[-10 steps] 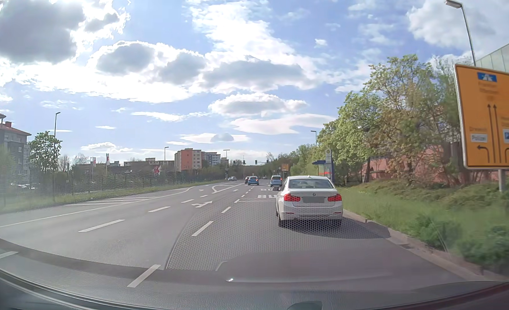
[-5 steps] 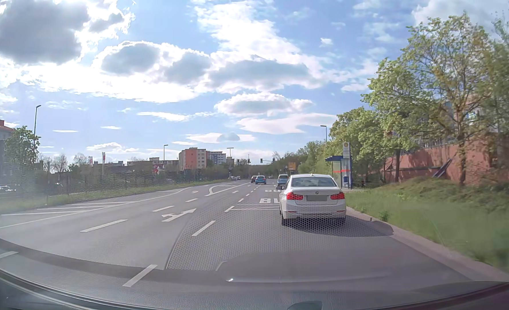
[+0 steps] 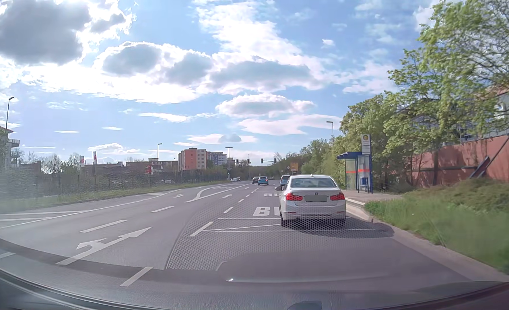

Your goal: Follow the waypoints while adhering to traffic rules and regulations

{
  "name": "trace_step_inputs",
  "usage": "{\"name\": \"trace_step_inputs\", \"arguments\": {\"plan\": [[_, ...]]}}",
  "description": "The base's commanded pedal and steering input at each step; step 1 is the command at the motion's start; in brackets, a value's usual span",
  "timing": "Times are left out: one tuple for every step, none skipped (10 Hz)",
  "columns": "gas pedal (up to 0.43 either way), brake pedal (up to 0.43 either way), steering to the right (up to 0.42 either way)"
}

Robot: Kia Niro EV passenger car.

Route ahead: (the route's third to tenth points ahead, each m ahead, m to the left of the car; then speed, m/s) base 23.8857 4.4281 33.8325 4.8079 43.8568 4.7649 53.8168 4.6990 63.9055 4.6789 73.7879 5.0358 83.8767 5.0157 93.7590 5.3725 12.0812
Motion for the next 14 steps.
{"name": "trace_step_inputs", "arguments": {"plan": [[0.000,0.000,-0.005],[0.000,0.000,-0.005],[0.000,0.000,-0.005],[0.000,0.000,-0.005],[0.000,0.000,-0.005],[0.000,0.000,-0.005],[0.000,0.000,-0.005],[0.000,0.000,-0.005],[0.000,0.000,-0.005],[0.000,0.000,-0.005],[0.000,0.000,-0.005],[0.000,0.000,-0.005],[0.000,0.000,-0.005],[0.000,0.000,-0.005]]}}
